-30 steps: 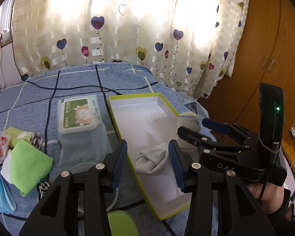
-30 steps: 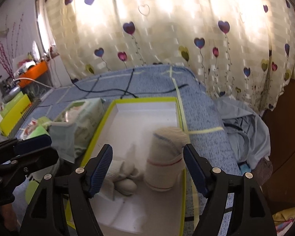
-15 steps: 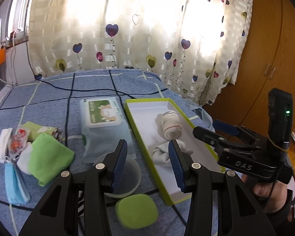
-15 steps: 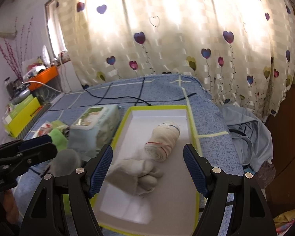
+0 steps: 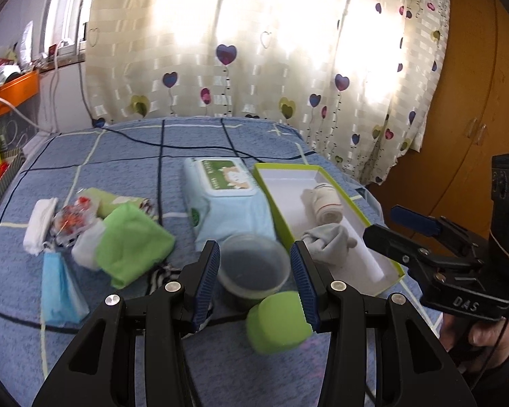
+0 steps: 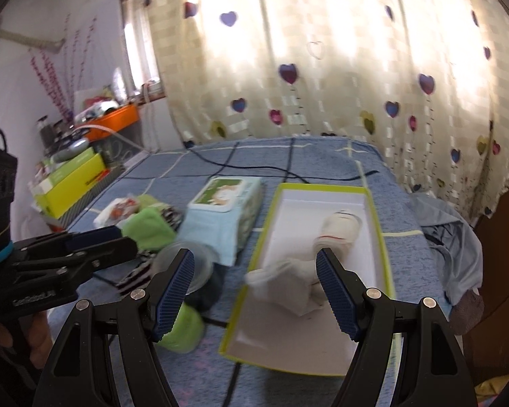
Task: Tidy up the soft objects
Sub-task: 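Withdraw both tools from the box toward the striped cloth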
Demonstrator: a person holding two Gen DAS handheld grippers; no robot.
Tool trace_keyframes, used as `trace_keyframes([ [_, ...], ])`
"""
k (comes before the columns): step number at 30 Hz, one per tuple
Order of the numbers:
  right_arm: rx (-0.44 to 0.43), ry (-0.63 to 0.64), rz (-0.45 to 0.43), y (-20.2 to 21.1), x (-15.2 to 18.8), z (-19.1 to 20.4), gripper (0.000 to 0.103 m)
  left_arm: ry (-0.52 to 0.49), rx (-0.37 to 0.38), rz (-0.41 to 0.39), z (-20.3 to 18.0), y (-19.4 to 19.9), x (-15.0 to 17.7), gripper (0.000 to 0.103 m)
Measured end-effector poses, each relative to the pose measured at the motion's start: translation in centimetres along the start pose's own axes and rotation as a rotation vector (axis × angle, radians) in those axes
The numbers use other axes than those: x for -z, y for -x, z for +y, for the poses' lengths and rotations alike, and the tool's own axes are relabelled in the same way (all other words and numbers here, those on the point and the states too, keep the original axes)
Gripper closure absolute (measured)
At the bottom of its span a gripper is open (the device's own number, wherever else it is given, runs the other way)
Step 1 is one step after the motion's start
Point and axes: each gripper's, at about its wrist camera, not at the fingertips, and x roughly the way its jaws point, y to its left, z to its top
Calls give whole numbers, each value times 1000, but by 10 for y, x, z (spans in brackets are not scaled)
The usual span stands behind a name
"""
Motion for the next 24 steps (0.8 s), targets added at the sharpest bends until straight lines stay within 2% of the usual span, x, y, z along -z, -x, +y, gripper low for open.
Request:
trace_keyframes([
  [14,-82,72,8,1,9,45,23,48,-53,2,32,19,19,58],
  [17,-98,83,13,1,11,52,16,59,-62,10,37,20,23,58],
  [24,-110,97,32,-1,13,61,16,80,-72,19,49,23,32,58],
])
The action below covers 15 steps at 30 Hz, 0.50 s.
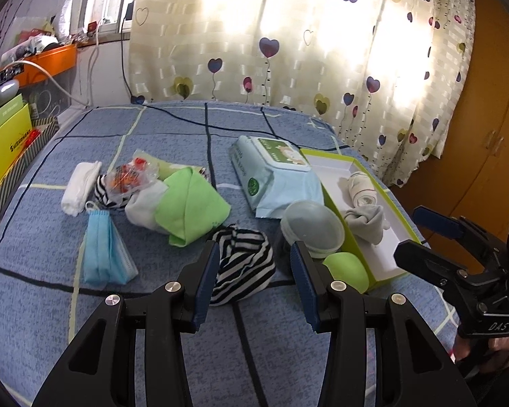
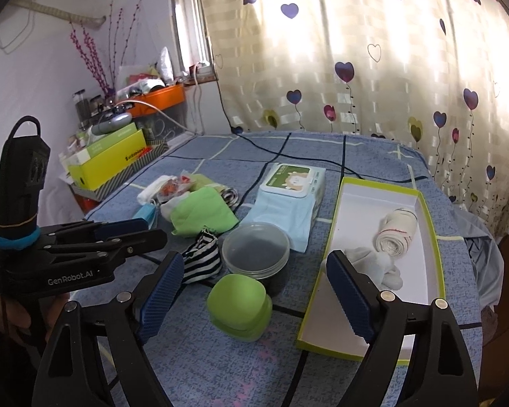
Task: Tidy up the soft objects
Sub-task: 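Withdraw both tools from the box toward the striped cloth, then close the left gripper on the black-and-white striped cloth and lift it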
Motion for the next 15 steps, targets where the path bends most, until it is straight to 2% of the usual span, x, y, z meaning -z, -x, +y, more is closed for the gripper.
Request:
trace_keyframes([
  [6,-1,10,41,-7,1,8,16,21,-8,12,10,-1,5,58],
  [15,-16,28,47,-10,0,16,16,35,-1,37,19,-9,9,58],
])
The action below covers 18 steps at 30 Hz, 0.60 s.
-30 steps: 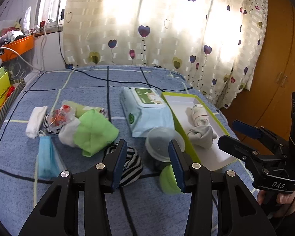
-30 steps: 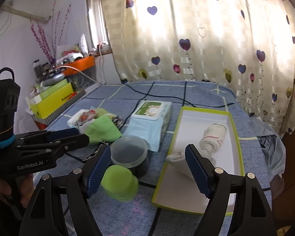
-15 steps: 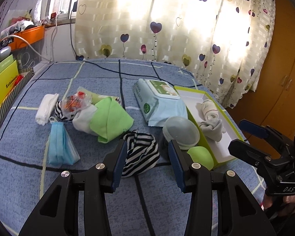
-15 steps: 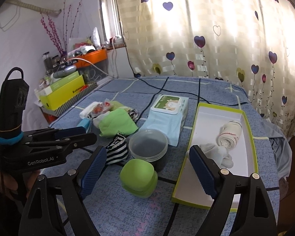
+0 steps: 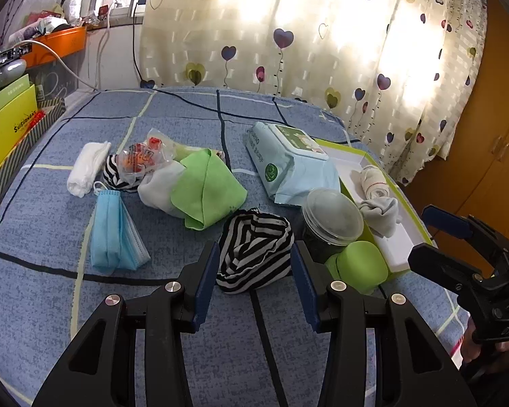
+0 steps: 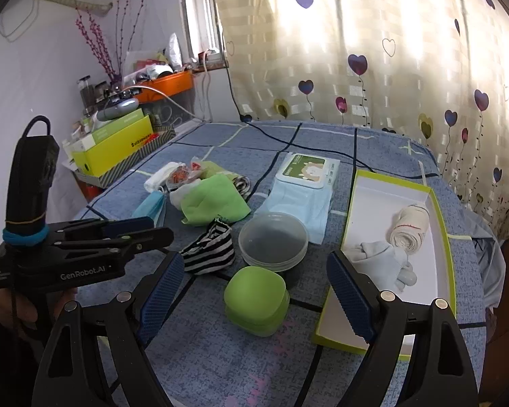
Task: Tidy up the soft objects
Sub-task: 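Close the left gripper on the black-and-white striped cloth and lift it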
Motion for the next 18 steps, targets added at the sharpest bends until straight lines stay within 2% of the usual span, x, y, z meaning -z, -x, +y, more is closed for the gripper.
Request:
trace_keyframes([
  [7,-1,14,4,-3,-3,1,16,-1,14,42,2,-18,3,58],
  [14,-7,27,15,-9,-5,3,16,11,-11,124,12,-51,9,58],
  [18,-6,29,24,-15,-7,2,16,3,3,154,9,-64,11,58],
])
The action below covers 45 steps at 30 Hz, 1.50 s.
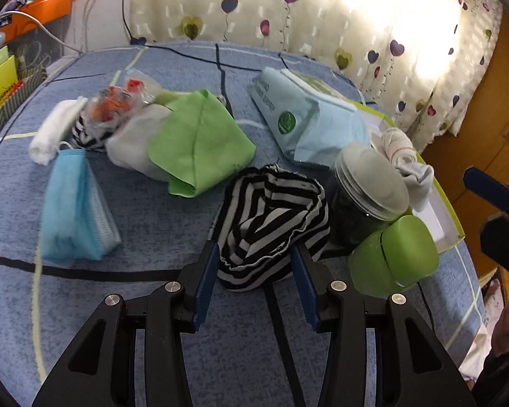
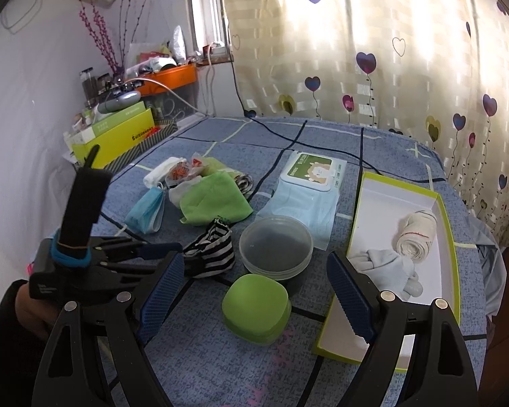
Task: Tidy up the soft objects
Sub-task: 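Close the left gripper on the black-and-white striped cloth and lift it, then grasp the blue face mask with the right gripper while the left gripper holds the striped cloth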
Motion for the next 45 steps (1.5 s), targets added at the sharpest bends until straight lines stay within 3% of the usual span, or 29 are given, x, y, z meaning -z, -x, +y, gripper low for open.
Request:
trace_keyframes([
  [10,0,3,4,-6,-4,1,16,-44,-28,-8,-11,-12,-8,59],
  [13,2,3,4,-6,-4,1,16,-46,-32,-3,-9,-12,-7,86],
  [15,3,3,4,-7,-5,1,16,-40,-23,-3,-6,-10,-6,91],
  [23,-1,16,-5,-10,-7,6,16,-11,3,-82,5,25,0,91],
  [36,-56,28,4,-29,-14,44,17,113,-57,-212,58,81,8,91],
  [45,-104,66,49,-61,-24,82,31,180,-114,-243,99,99,13,91],
])
